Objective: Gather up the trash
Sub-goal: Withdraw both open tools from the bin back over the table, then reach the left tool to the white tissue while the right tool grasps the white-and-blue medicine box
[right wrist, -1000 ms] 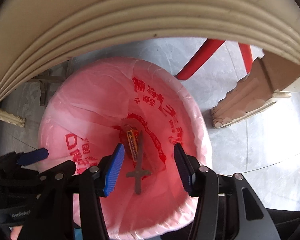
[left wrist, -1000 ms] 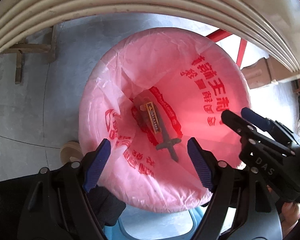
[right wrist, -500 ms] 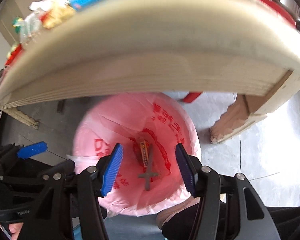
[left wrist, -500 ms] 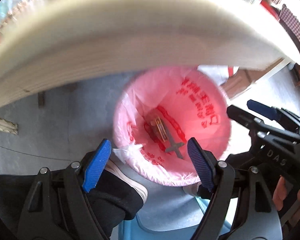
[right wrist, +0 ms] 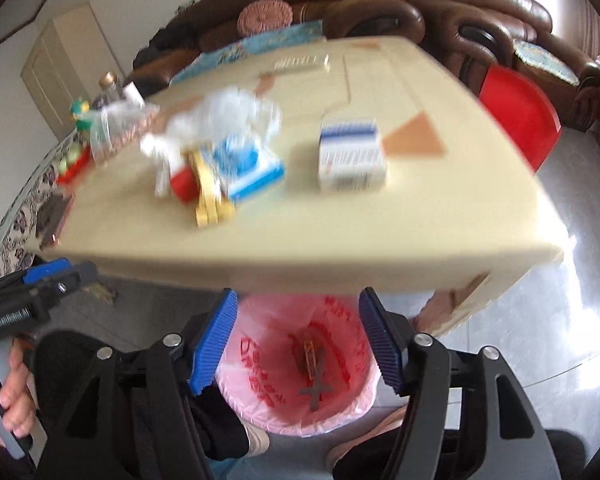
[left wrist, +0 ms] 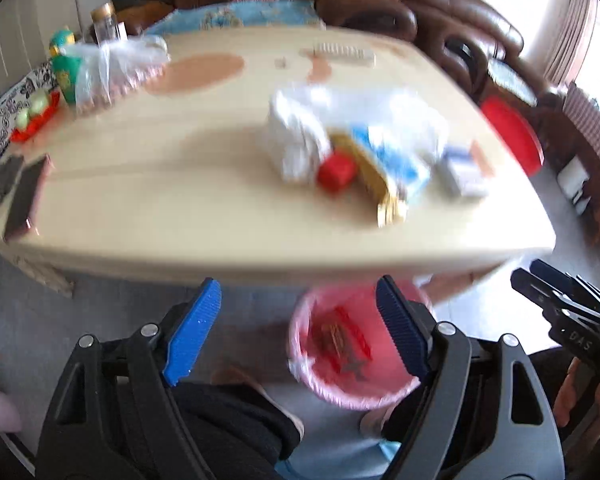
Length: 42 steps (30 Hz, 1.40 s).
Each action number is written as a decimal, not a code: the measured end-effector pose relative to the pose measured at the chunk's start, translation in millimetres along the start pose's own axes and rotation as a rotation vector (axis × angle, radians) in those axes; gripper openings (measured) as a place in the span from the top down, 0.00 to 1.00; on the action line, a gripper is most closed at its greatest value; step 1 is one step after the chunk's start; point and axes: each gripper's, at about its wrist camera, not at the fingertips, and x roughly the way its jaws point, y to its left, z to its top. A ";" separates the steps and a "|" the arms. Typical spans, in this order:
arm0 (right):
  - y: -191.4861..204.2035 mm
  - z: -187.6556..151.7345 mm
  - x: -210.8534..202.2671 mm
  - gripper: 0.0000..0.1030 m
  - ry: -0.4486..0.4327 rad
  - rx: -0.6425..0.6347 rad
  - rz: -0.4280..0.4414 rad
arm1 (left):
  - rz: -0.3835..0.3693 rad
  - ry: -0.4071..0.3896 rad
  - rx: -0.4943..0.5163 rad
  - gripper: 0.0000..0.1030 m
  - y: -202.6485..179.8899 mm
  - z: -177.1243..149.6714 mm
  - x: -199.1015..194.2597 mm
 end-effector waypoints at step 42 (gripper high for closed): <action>-21.6 131.9 101.6 0.38 0.131 -0.020 -0.034 | 0.032 0.181 -0.076 0.19 29.7 131.6 126.2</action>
